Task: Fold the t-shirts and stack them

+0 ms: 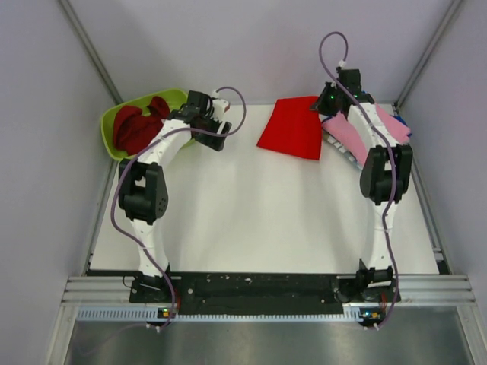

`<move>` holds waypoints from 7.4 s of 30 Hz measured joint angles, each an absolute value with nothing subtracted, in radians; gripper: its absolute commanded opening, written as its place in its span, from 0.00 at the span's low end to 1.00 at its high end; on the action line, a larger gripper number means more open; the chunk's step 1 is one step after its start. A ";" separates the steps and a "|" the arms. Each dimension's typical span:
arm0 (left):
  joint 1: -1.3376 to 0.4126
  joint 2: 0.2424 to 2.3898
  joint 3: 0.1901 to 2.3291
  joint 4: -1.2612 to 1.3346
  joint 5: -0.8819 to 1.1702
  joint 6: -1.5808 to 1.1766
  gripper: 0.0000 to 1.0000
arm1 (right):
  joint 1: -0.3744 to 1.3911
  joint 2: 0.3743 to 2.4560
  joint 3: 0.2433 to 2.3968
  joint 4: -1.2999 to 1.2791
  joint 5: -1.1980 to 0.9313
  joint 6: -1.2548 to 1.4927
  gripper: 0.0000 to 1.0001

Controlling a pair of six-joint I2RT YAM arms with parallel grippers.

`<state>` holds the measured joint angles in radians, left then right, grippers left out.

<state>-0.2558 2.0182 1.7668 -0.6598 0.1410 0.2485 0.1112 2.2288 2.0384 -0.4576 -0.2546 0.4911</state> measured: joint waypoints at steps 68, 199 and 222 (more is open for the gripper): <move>-0.256 2.018 1.775 -0.723 0.153 0.288 0.83 | -0.417 1.866 1.676 -0.529 -0.262 0.443 0.00; -0.242 2.072 1.837 -0.825 0.197 0.392 0.84 | -0.555 1.773 1.213 0.016 -0.320 0.492 0.61; -0.242 2.092 1.837 -0.815 0.195 0.415 0.84 | -0.545 1.815 1.140 0.056 -0.183 0.847 0.78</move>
<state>-0.2424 2.0922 1.8374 -0.8154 0.1951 0.4152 -0.5453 1.8153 1.1404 0.0563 -0.1833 0.8471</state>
